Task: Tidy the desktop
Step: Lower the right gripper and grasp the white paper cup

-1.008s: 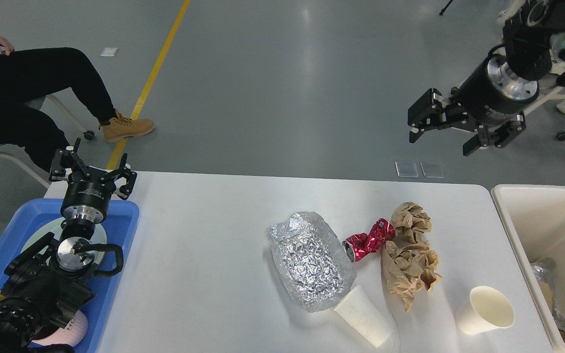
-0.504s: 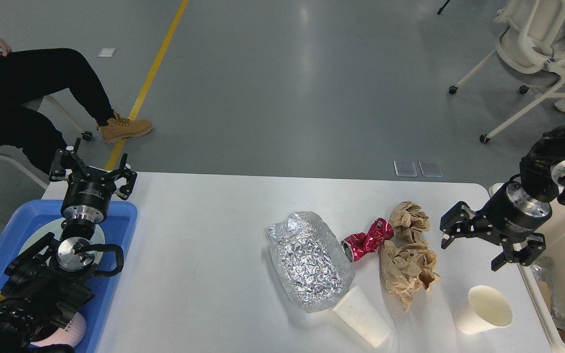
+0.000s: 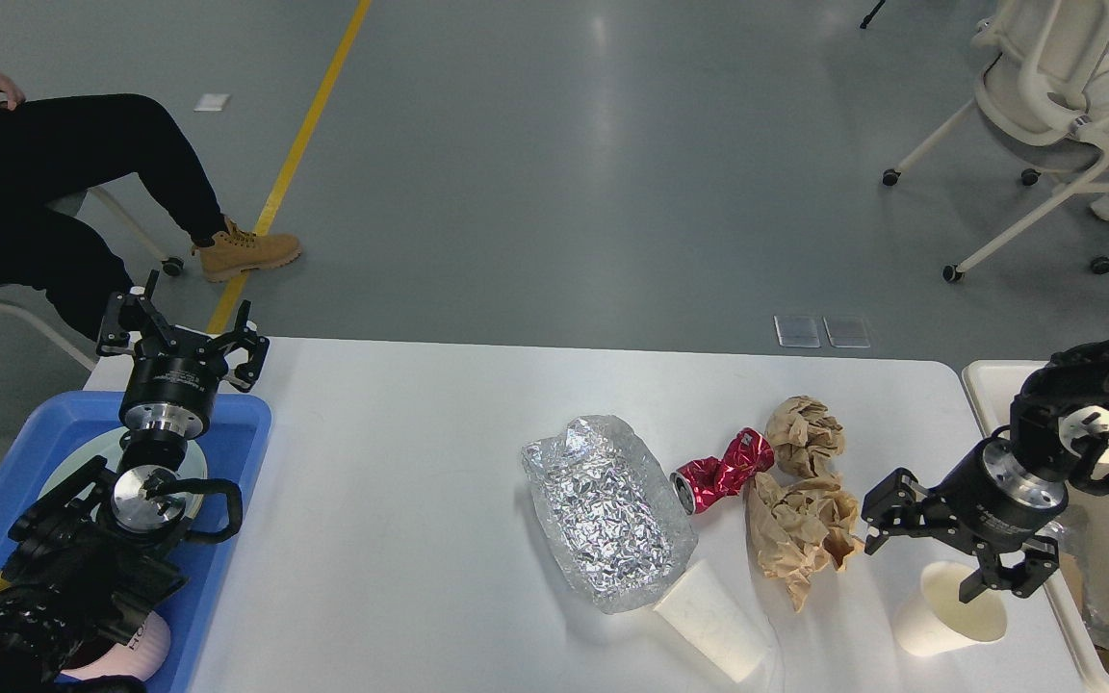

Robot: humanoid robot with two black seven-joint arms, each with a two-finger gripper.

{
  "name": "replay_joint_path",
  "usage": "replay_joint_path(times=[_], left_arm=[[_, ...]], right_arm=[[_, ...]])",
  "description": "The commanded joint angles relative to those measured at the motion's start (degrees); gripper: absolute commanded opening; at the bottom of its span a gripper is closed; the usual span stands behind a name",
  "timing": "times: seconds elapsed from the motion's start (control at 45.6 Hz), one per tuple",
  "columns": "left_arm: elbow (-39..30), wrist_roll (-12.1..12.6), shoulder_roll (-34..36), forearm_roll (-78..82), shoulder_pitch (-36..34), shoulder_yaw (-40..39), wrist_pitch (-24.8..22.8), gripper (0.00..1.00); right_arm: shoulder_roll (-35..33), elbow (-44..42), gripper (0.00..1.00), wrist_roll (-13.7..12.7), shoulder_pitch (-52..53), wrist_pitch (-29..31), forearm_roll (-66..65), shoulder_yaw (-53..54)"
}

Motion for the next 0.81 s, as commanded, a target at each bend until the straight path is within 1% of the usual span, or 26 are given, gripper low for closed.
replay_joint_path(times=[0.0, 0.088, 0.153, 0.175, 0.285, 0.329, 0.372, 0.416, 0.438, 0.46, 0.482, 0.526, 0.592, 0.789], left_arm=[[0.0, 0.0, 0.0, 0.01, 0.0, -0.02, 0.0, 0.97], [-0.09, 0.0, 0.0, 0.01, 0.0, -0.02, 0.0, 0.97], [0.0, 0.0, 0.0, 0.01, 0.0, -0.02, 0.0, 0.97], [0.0, 0.0, 0.0, 0.01, 0.0, 0.07, 0.0, 0.97], [0.0, 0.0, 0.0, 0.01, 0.0, -0.02, 0.0, 0.97], [0.0, 0.0, 0.0, 0.01, 0.0, -0.02, 0.0, 0.97], [0.0, 0.0, 0.0, 0.01, 0.0, -0.02, 0.0, 0.97], [0.0, 0.0, -0.08, 0.01, 0.0, -0.02, 0.0, 0.97], [0.0, 0.0, 0.0, 0.01, 0.0, 0.07, 0.0, 0.97], [0.0, 0.0, 0.0, 0.01, 0.0, -0.02, 0.0, 0.97], [0.0, 0.0, 0.0, 0.01, 0.0, -0.02, 0.0, 0.97], [0.0, 0.0, 0.0, 0.01, 0.0, -0.02, 0.0, 0.97], [0.0, 0.0, 0.0, 0.01, 0.0, 0.07, 0.0, 0.97], [0.0, 0.0, 0.0, 0.01, 0.0, 0.07, 0.0, 0.97]], right_arm=[[0.06, -0.11, 0.98, -0.04, -1.74, -1.9, -0.09, -0.06], [0.15, -0.11, 0.98, -0.04, -2.8, -5.15, -0.09, -0.06], [0.15, -0.11, 0.97, -0.04, -3.42, -6.47, -0.17, 0.03], [0.15, -0.11, 0.96, -0.04, -3.5, -6.56, -0.17, 0.03], [0.24, -0.11, 0.8, -0.04, -3.68, -7.09, -0.26, -0.06], [0.24, -0.11, 0.69, -0.04, -3.94, -7.18, -0.26, 0.03], [0.32, -0.11, 0.54, -0.22, -4.21, -7.18, -0.26, -0.06], [0.41, -0.11, 0.47, -0.3, -4.3, -7.88, -0.09, 0.03], [0.5, -0.02, 0.37, -0.22, -4.3, -8.06, -0.09, 0.03], [0.5, 0.06, 0.23, -0.3, -4.3, -8.06, -0.09, 0.03], [0.5, 0.06, 0.15, -0.39, -4.38, -8.06, -0.09, 0.2], [0.41, -0.02, 0.12, -0.39, -4.73, -8.32, 0.0, 0.29], [0.5, 0.06, 0.0, -0.39, -4.91, -8.24, 0.09, 0.29], [-0.03, 0.24, 0.0, -0.39, -4.39, -7.97, 0.18, 0.29]])
